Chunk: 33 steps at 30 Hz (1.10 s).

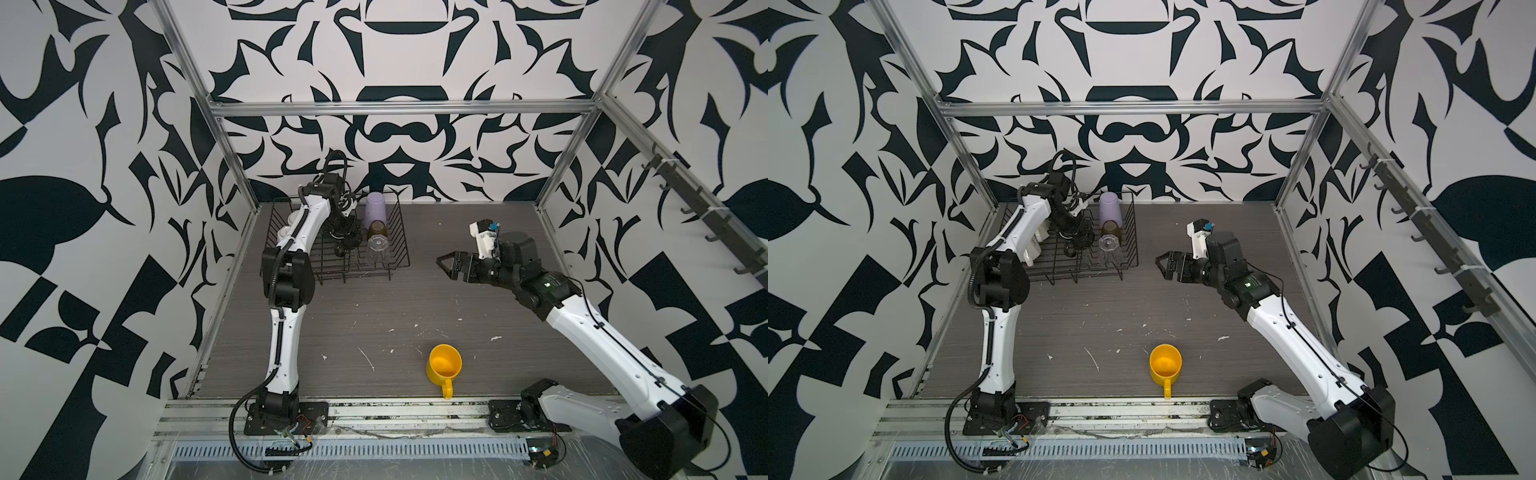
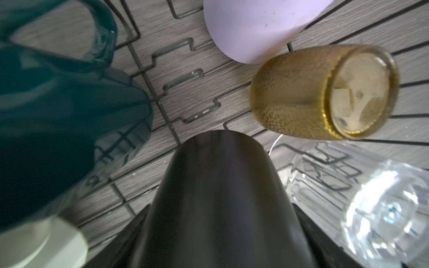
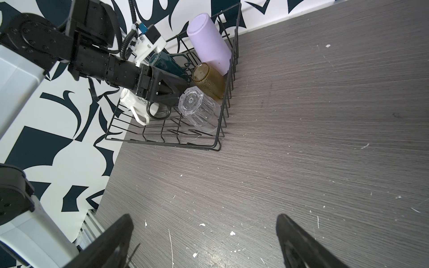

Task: Load cups into a dish rack
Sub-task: Place the cup upside down at the dish rack.

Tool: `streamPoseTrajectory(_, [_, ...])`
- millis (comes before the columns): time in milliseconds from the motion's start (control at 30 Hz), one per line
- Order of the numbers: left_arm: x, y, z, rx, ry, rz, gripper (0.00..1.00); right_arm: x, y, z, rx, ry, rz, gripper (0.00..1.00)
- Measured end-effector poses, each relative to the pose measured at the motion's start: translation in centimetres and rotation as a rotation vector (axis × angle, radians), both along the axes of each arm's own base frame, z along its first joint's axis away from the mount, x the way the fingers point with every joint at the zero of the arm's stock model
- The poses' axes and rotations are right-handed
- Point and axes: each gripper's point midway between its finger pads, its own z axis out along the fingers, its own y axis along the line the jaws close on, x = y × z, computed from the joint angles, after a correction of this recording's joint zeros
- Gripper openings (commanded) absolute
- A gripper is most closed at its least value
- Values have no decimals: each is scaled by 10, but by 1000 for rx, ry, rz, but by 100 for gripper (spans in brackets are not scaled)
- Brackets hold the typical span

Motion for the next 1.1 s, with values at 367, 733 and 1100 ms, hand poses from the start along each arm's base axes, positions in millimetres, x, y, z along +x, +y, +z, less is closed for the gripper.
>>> streamPoseTrajectory(367, [4, -4, -18, -11, 31, 16, 44, 0, -1, -2, -1, 2, -2, 98])
streamPoseTrajectory(733, [5, -5, -28, 2, 53, 4, 75, 1, -2, -2, 0, 2, -6, 98])
streamPoseTrajectory(1100, [5, -4, -28, 1, 56, 21, 99, 1, -2, -2, -1, 3, -8, 98])
